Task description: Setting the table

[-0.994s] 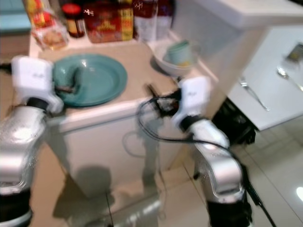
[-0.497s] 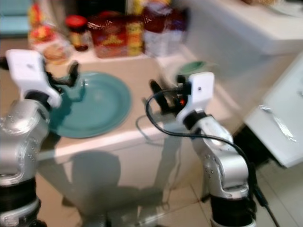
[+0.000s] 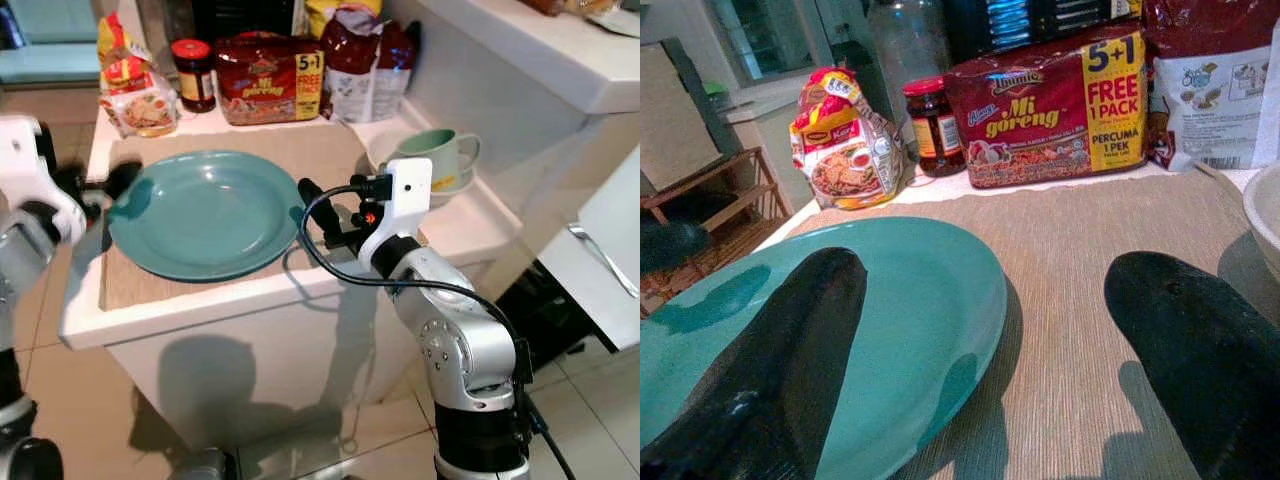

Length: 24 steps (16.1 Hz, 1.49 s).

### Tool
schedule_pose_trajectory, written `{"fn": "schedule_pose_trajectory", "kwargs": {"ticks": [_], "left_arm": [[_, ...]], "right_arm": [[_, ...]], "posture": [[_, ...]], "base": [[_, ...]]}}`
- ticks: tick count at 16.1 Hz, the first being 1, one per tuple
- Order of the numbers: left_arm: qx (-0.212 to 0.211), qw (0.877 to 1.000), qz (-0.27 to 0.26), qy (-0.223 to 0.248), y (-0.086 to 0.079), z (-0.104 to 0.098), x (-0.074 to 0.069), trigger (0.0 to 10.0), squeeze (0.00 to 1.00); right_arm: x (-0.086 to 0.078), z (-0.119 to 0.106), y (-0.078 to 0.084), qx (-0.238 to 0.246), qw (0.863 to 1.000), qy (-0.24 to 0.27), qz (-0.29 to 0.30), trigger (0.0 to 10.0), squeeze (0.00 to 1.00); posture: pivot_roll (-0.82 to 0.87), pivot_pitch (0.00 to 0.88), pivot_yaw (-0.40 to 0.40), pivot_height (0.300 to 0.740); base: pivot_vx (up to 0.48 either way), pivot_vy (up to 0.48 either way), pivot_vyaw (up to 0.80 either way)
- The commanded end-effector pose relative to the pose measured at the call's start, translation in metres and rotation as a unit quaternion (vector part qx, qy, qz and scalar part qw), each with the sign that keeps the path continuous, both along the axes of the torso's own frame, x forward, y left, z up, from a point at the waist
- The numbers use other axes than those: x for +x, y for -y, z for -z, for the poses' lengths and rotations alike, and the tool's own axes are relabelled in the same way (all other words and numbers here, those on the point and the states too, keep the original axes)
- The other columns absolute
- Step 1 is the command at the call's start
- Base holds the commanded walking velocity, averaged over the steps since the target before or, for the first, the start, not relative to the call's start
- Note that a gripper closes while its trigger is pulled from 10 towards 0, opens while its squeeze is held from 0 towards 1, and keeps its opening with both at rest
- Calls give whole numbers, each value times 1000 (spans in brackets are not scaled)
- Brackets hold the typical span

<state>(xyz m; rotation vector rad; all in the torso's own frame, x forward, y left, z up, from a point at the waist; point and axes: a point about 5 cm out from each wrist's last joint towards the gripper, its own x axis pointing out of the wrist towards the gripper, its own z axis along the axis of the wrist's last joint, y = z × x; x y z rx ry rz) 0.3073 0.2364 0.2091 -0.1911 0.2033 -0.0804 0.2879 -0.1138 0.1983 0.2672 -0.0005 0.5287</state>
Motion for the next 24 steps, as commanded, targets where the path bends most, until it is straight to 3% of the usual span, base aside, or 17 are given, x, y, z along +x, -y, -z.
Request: {"fn": "schedule_pose_trajectory", "kwargs": {"ticks": [1,5,10,11,12,24], "left_arm": [[-20,999,20,-19,1,4,1,10000,0],[-56,997,27,-48,-8,12,9,10000,0],[-118,990,70,-43,-1,7,10,10000,0],[-123,988,80,-45,1,7,9,4627,0],[-128,987,86,-46,2,7,8,0,0],[-152,978,125,-69,10,6,1,0,0]], "right_arm": [[1,-2,0,6,1000,-6,-3,10000,0],[2,-2,2,15,1000,-14,4,10000,0],[2,0,3,26,999,-27,4,10000,0],[2,1,3,26,999,-29,3,10000,0],[2,1,3,27,999,-32,1,10000,0],[2,3,1,27,999,-44,-5,10000,0]], "posture": [[104,42,-62,740],[97,53,-51,740],[96,55,-53,740],[98,56,-55,740],[97,55,-57,740],[99,55,-55,740]], "base": [[0,0,0],[0,0,0],[0,0,0],[0,0,0],[0,0,0],[0,0,0]]}}
